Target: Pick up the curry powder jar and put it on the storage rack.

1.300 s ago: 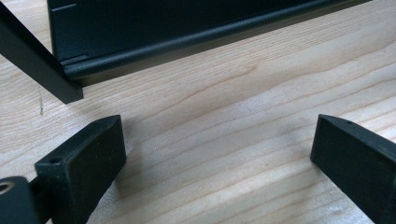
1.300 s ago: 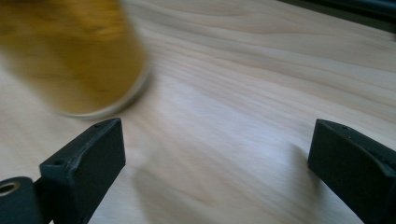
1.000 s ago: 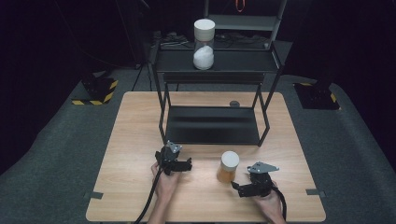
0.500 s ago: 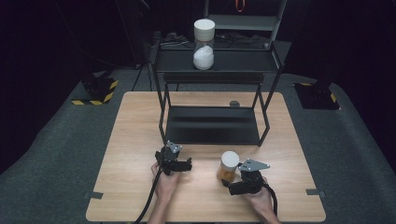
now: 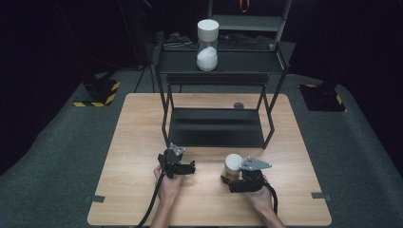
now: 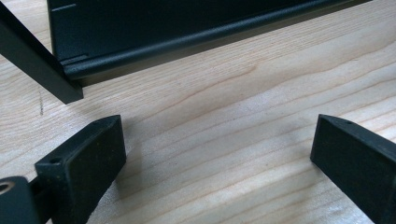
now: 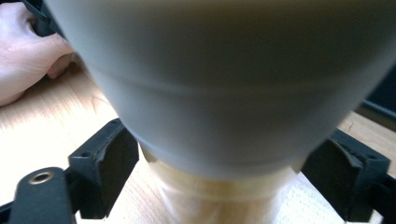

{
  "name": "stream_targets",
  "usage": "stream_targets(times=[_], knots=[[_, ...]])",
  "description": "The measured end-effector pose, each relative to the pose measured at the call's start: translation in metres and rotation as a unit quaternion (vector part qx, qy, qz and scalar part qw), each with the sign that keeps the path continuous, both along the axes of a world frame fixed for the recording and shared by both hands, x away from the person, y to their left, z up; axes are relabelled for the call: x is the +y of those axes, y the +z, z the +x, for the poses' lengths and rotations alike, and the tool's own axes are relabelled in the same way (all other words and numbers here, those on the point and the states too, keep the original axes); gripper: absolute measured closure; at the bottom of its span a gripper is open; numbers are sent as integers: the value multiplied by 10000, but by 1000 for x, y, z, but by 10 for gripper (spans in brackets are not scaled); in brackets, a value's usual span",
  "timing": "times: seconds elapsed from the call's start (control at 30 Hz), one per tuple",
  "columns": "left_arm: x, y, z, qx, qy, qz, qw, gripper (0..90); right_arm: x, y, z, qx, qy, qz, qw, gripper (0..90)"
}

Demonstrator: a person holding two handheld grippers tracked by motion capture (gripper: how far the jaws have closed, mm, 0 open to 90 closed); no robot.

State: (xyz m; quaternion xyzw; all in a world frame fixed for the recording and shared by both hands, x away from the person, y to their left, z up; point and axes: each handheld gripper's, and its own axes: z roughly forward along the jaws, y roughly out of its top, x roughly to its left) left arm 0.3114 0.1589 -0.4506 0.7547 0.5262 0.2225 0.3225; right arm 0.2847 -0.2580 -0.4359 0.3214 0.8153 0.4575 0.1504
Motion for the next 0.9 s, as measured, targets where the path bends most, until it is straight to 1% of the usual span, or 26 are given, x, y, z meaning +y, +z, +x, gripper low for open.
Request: stream_targets(times=[0.2,0.37,0.43,0.47,0.53,0.9], knots=[[0,0,0,1,-1,1,10000,31,3,1,-2,-159,30,11,9999,221],[0,0,0,0,0,-1,10000,31,5,1,-3,-225,24,-13,9997,250],[0,0,0,0,-1,1,10000,31,5,1,-5,-283,-9,-51,9996,301],[0,0,0,0,-1,0,10000,31,4,1,-6,-303,-14,-62,9995,307],[0,0,0,-3,-4,-3,10000,31,3,2,-4,-277,14,-54,9996,310],[0,0,0,-2,-4,-4,10000,31,2,3,-3,-295,70,-66,9995,317]])
